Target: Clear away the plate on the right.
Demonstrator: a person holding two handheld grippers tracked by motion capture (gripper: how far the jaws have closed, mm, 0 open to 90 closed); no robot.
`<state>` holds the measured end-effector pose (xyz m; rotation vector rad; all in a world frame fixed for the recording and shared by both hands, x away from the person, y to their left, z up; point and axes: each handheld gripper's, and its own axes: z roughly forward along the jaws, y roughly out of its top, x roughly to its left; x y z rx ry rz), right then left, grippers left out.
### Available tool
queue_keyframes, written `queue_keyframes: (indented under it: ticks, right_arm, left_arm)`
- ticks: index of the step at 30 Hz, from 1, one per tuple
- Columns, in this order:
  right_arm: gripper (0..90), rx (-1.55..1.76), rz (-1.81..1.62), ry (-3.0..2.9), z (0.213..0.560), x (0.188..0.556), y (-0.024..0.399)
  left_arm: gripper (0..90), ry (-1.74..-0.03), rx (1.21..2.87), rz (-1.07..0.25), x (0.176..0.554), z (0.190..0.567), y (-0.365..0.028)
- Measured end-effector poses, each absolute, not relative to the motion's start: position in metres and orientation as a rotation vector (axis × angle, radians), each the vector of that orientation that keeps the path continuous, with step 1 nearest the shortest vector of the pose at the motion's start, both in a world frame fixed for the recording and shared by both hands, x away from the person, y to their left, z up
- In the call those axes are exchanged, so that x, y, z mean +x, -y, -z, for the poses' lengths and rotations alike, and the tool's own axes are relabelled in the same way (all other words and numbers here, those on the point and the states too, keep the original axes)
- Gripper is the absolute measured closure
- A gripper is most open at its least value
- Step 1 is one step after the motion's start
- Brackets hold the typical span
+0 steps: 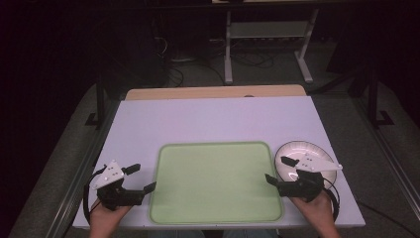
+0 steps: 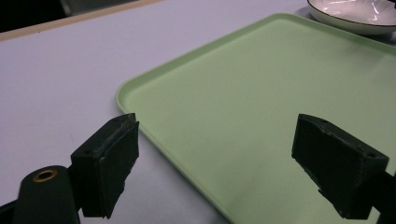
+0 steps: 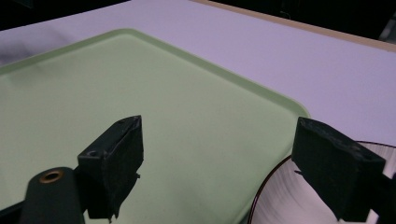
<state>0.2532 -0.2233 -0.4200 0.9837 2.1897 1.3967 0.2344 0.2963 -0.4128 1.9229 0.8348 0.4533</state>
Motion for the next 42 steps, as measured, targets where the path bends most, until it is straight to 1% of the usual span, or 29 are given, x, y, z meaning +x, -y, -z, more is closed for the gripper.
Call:
queue_keyframes:
  ticks: [42]
  right_arm:
    - [16.5, 1.006, -1.441, -2.173, 0.412, 0.247, 0.239]
  left_arm:
    - [14.8, -0.837, 1.916, -0.471, 0.232, 0.411, -0.299]
